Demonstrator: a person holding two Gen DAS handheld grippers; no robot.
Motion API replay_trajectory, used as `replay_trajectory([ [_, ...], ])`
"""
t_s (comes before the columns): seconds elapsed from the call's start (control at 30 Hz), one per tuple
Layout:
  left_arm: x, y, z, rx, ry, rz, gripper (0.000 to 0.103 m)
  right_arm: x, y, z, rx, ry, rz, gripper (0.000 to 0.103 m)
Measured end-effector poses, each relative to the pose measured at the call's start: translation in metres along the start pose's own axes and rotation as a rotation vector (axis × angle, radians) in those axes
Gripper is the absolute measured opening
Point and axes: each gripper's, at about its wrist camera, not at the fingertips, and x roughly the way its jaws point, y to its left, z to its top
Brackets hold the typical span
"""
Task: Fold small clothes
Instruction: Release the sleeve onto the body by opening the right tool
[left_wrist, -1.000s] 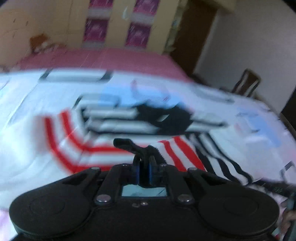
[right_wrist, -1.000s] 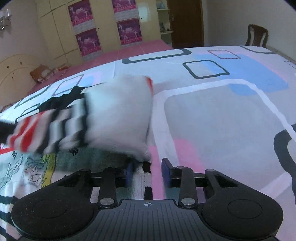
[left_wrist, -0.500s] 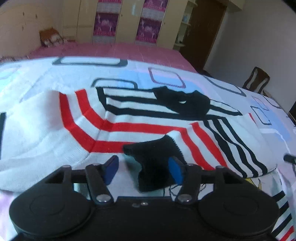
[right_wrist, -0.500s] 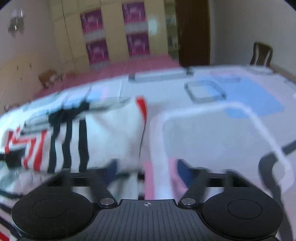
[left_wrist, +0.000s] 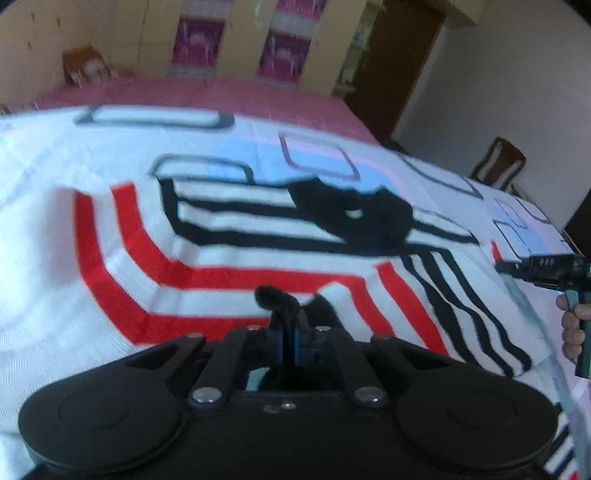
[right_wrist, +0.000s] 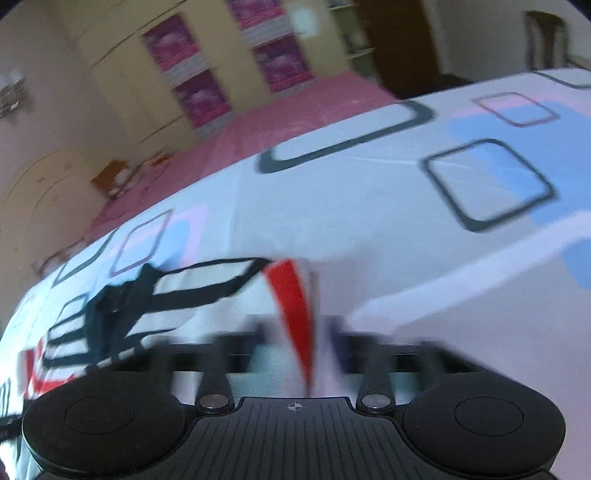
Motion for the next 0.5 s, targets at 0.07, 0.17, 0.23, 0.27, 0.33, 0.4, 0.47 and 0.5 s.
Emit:
replay_trajectory([
  [0.07, 0.003, 0.011, -0.002, -0.051, 0.005, 0.005, 0.006, 0.003, 0.0, -0.003, -0.016, -0.017, -0.043, 0.009],
  [0.17, 0.001, 0.014, -0.003, -0.065, 0.001, 0.007, 0.011, -0.001, 0.016, -0.005, -0.087, -0.042, -0.136, 0.009],
  [0.23, -0.012, 0.011, -0.001, -0.064, -0.017, 0.068, 0.028, -0.013, 0.023, -0.006, -0.088, -0.095, -0.181, 0.009],
  [0.27, -0.022, 0.004, -0.001, -0.037, -0.05, 0.103, 0.029, -0.022, 0.028, -0.007, -0.098, -0.107, -0.164, 0.012],
  [0.33, -0.026, -0.021, 0.003, 0.021, -0.067, 0.064, 0.034, -0.032, 0.043, -0.014, -0.147, -0.091, -0.027, 0.016],
  [0.4, -0.015, -0.054, 0.008, 0.076, -0.058, -0.006, 0.046, -0.028, 0.068, -0.027, -0.244, -0.056, 0.05, 0.028],
  [0.47, 0.006, -0.082, 0.013, 0.089, -0.025, -0.06, 0.053, -0.017, 0.088, -0.038, -0.311, -0.023, 0.09, 0.068],
  [0.5, 0.016, -0.093, 0.014, 0.094, -0.023, -0.075, 0.053, -0.014, 0.096, -0.043, -0.35, -0.035, 0.108, 0.071],
])
